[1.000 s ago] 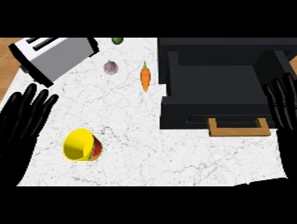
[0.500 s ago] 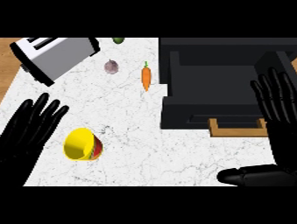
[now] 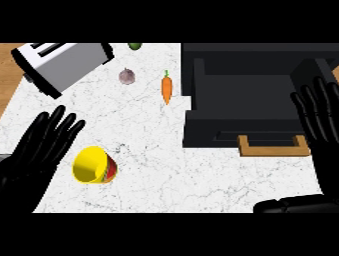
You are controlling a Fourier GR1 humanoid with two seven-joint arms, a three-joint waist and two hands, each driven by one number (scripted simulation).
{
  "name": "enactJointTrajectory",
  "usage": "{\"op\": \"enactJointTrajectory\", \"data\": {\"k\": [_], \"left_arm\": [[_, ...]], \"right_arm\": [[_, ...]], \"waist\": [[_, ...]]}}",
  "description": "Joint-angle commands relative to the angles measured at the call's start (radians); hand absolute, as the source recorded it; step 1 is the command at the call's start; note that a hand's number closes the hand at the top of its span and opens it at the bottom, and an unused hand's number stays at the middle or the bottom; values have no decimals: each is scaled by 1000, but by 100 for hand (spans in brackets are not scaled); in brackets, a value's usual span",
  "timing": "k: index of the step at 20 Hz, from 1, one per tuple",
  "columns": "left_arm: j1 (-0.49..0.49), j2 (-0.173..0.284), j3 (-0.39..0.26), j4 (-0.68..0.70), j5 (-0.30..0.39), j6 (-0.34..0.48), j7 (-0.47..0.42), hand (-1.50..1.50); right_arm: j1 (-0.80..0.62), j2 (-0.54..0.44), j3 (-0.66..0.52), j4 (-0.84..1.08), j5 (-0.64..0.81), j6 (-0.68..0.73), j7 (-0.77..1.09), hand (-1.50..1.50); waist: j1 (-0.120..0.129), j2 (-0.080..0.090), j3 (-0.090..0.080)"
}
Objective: Pick up the cup, place it into the drawer and close the drawer
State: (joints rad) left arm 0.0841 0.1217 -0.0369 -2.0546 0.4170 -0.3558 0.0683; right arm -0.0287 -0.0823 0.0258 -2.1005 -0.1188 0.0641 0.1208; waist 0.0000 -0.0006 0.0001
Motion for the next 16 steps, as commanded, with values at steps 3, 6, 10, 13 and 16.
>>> {"op": "enactJointTrajectory", "data": {"k": [3, 6, 10, 13, 16], "left_arm": [[3, -17, 6, -2, -31, 10, 21, -150], [-38, 4, 67, 129, -19, -32, -26, -150], [-65, 18, 96, 133, -10, -5, 36, -150], [88, -63, -15, 132, -157, -43, -94, -150], [29, -26, 53, 164, -123, -37, -57, -150]], "right_arm": [[-50, -8, -45, 84, -10, 27, -43, -150], [-56, 4, -47, 88, -11, 16, -46, -150], [5, 5, -20, -20, 6, 10, 14, -150], [-59, 7, -20, -4, 22, -13, 48, -150], [-73, 21, -28, 105, 43, -3, -46, -150]], "waist": [[2, 0, 0], [0, 1, 0], [-2, 0, 0], [2, 0, 0], [2, 1, 0]]}}
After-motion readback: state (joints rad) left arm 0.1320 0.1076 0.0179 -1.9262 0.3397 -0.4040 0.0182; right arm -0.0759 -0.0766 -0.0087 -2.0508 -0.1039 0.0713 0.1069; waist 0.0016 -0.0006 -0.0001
